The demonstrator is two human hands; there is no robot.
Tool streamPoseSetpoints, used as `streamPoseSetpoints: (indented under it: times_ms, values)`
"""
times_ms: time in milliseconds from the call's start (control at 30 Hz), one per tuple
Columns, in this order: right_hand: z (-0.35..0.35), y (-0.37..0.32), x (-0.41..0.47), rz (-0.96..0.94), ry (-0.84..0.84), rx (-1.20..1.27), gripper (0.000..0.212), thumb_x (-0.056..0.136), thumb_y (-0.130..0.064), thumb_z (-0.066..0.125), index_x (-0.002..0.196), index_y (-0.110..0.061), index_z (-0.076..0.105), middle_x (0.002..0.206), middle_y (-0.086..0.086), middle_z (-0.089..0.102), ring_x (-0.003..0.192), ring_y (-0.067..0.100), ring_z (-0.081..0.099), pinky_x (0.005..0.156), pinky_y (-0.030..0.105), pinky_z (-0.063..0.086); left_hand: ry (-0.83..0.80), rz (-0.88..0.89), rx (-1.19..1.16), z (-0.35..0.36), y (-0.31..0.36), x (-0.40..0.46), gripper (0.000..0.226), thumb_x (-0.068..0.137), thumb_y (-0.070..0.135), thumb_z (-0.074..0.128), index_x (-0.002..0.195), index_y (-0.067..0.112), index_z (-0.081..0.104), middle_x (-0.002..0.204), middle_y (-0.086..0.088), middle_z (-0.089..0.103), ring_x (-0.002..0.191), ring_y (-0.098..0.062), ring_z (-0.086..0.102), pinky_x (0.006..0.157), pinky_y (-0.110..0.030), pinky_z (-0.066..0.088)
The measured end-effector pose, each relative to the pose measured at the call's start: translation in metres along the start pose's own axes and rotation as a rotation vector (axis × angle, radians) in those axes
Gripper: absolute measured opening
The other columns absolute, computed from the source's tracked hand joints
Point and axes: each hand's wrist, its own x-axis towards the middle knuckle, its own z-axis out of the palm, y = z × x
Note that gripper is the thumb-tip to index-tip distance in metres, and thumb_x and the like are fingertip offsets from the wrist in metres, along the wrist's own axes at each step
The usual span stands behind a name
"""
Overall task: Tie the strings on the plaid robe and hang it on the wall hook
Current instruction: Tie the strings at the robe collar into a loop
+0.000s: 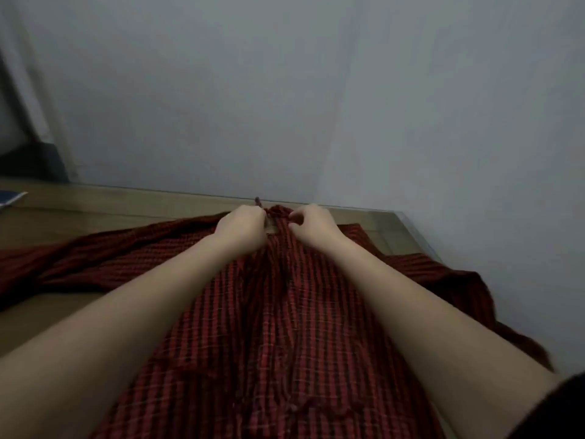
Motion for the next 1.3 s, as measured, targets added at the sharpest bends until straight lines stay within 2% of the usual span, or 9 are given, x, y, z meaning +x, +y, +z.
streamPoseSetpoints:
  times_ms: [233,400,600,700,800,967,1067,1200,1300]
  values:
    - [0.068,0.038,0.043,0.003,0.115,-0.006,0.050,0.088,-0.013,0.052,0.137,-0.007,0.047,0.142,0.015,0.050,0.133,0.029,0.044,0.111,0.032,0.032,0.112,-0.060,-0.168,0.062,-0.044,0.060,0.047,0.080,0.008,0.051,0.128,0.005,0.051,0.132,-0.021,0.052,0.127,-0.038,0.046,0.105,-0.044,0.040]
    - [0.078,0.046,0.084,-0.052,0.124,-0.029,0.047,0.091,-0.015,0.050,0.137,-0.006,0.046,0.142,0.015,0.050,0.133,0.028,0.044,0.109,0.030,0.031,0.116,-0.129,-0.059,0.077,-0.048,0.092,0.057,0.092,0.038,0.045,0.143,0.016,0.031,0.146,-0.012,0.043,0.131,-0.032,0.045,0.101,-0.040,0.039]
    - [0.093,0.037,0.128,-0.034,0.040,-0.066,0.051,0.092,-0.020,0.051,0.141,-0.010,0.042,0.147,0.012,0.044,0.136,0.027,0.040,0.111,0.035,0.033,0.098,-0.222,0.056,0.084,-0.052,0.116,0.054,0.089,0.056,0.041,0.132,0.025,0.049,0.140,-0.010,0.043,0.124,-0.035,0.050,0.092,-0.040,0.042]
    - [0.102,0.046,0.131,0.049,0.163,-0.073,0.033,0.087,-0.017,0.055,0.120,-0.011,0.060,0.126,0.015,0.060,0.117,0.033,0.056,0.094,0.037,0.047,0.114,-0.279,-0.040,0.083,-0.052,0.119,0.043,0.090,0.042,0.048,0.132,0.030,0.051,0.141,-0.010,0.042,0.122,-0.033,0.051,0.084,-0.036,0.041]
    - [0.110,0.060,0.120,0.088,0.382,-0.007,0.025,0.087,-0.020,0.056,0.105,-0.009,0.070,0.108,0.017,0.068,0.102,0.034,0.063,0.080,0.035,0.049,0.245,-0.308,-0.196,0.087,-0.058,0.112,0.035,0.087,0.029,0.054,0.121,0.028,0.059,0.129,-0.009,0.058,0.119,-0.033,0.055,0.085,-0.035,0.044]
    - [0.108,0.066,0.107,0.036,0.506,0.185,0.029,0.090,-0.026,0.054,0.098,-0.007,0.075,0.097,0.016,0.074,0.094,0.032,0.067,0.076,0.034,0.049,0.371,-0.175,-0.474,0.086,-0.063,0.104,0.019,0.080,0.021,0.055,0.099,0.021,0.059,0.104,-0.007,0.067,0.101,-0.031,0.062,0.073,-0.031,0.041]
    - [0.106,0.065,0.104,0.019,0.535,0.229,0.032,0.090,-0.030,0.054,0.092,-0.007,0.075,0.091,0.013,0.075,0.089,0.029,0.067,0.072,0.033,0.047,0.388,-0.111,-0.622,0.087,-0.064,0.103,0.015,0.073,0.032,0.065,0.078,0.022,0.055,0.084,-0.001,0.065,0.088,-0.027,0.063,0.073,-0.034,0.046]
    - [0.103,0.065,0.104,-0.005,0.538,0.423,0.035,0.087,-0.038,0.058,0.077,-0.010,0.076,0.076,0.008,0.075,0.076,0.020,0.068,0.071,0.032,0.048,0.391,-0.084,-0.793,0.088,-0.059,0.103,0.038,0.066,0.060,0.064,0.058,0.025,0.051,0.062,0.009,0.058,0.070,-0.019,0.059,0.072,-0.036,0.048]
    - [0.100,0.070,0.105,-0.010,0.498,0.530,0.036,0.081,-0.046,0.060,0.055,-0.022,0.071,0.067,0.001,0.072,0.071,0.015,0.066,0.080,0.035,0.051,0.370,-0.074,-0.818,0.088,-0.062,0.109,0.034,0.074,0.053,0.061,0.055,0.024,0.057,0.063,0.006,0.062,0.071,-0.020,0.062,0.077,-0.041,0.053]
